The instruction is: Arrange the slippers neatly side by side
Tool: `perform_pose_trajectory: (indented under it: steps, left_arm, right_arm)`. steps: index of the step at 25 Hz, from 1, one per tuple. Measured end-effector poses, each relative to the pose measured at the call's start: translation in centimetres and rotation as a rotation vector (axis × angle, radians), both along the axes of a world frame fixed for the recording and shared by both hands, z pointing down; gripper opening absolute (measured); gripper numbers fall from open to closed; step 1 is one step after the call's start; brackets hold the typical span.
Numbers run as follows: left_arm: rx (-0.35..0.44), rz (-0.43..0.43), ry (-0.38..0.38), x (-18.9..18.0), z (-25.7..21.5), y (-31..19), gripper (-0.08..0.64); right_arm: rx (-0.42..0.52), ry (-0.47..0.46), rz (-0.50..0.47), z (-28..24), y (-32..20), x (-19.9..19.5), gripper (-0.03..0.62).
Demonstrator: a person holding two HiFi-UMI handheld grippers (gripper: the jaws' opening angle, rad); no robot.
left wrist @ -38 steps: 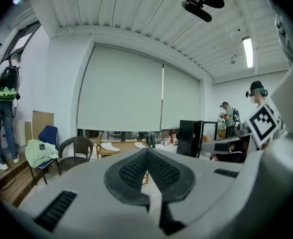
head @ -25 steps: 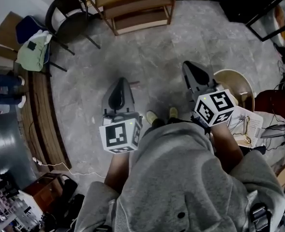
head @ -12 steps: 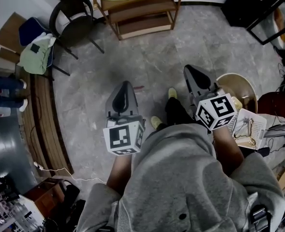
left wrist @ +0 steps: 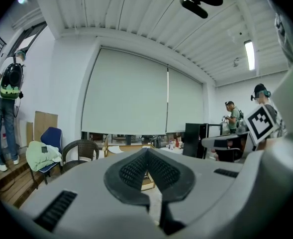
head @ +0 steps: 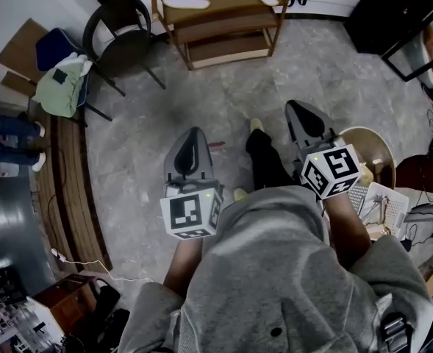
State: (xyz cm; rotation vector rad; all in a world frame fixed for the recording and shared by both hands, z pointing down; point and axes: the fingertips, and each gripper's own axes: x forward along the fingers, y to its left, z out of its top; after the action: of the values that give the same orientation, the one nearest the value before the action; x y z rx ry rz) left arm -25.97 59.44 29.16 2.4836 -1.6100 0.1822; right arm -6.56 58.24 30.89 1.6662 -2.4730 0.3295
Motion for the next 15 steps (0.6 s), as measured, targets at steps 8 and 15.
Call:
perform_pose_trajectory:
  steps: [8, 15]
  left_arm:
    - [-0.011, -0.012, -0.034, 1.1, 1.4, -8.1, 0.014]
    - [-0.052, 0.002, -0.096, 4.6, 2.9, -18.8, 0.014]
  right_arm:
    - [-0.012, -0.026, -0.026, 2.0, -8.6, 0.8, 0.026]
    - [-0.089, -0.043, -0.045, 4.6, -19.3, 3.9, 0.026]
